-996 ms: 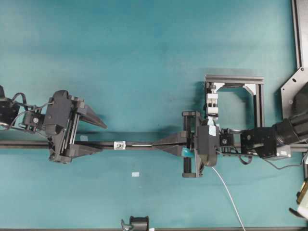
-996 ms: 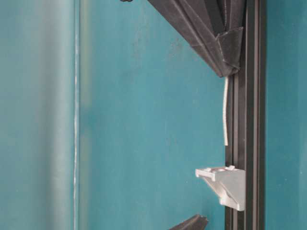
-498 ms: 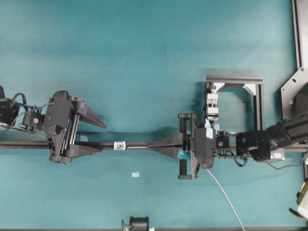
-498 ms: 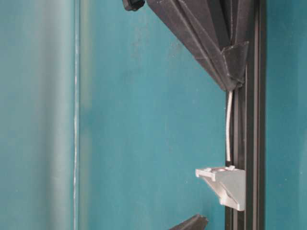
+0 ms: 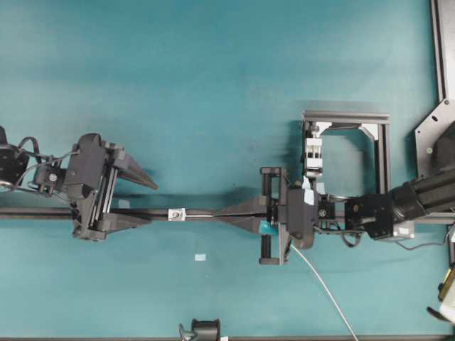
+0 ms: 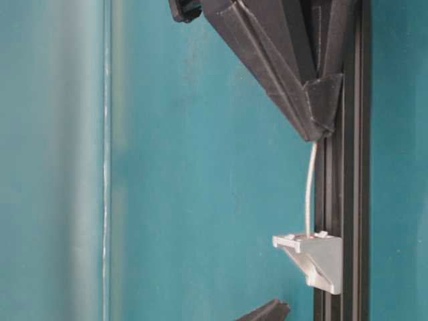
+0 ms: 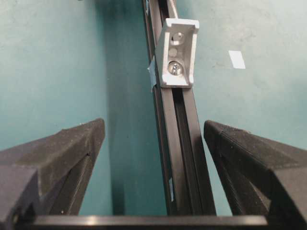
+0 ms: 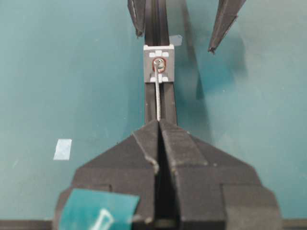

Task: Insert the wire into the hole on the left side and pull it with the left arm.
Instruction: 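Align the wire tip with the bracket hole using the right gripper, then push the wire tip leftward through the bracket hole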

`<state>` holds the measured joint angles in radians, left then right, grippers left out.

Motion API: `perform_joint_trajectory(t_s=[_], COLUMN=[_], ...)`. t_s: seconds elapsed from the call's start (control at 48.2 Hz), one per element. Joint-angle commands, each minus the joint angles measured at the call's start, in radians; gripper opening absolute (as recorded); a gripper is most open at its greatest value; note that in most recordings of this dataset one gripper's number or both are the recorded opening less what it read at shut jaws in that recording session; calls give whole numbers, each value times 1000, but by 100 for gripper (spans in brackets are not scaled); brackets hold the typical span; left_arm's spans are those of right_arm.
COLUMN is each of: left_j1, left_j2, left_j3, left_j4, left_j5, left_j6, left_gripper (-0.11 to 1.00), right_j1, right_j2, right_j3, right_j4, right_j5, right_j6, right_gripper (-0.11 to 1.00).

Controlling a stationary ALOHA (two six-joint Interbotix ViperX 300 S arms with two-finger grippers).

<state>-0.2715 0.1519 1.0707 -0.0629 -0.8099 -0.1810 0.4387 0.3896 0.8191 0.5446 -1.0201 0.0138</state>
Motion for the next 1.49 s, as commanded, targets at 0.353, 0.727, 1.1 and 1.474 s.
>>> perform_joint_trajectory(t_s=[0.353, 0.727, 1.1, 1.474], left_j1=[3, 3, 3, 3], left_j2=[-12, -15, -18, -17], left_j3=[-12, -17, -12, -11], left_j4=[3, 5, 5, 6], left_j5=[-8, -8, -8, -8], left_j6=[2, 3, 3, 3], left_gripper=[66, 66, 66, 65], right_j1=[3, -3, -14, -29], right_j2=[-5, 15, 17, 18], right_j3=[-25, -52, -66, -95], right_j4=[2, 2, 2, 2], right_j5=[3, 5, 11, 43], right_j6=[2, -3, -6, -34], right_gripper=[1, 1, 1, 1])
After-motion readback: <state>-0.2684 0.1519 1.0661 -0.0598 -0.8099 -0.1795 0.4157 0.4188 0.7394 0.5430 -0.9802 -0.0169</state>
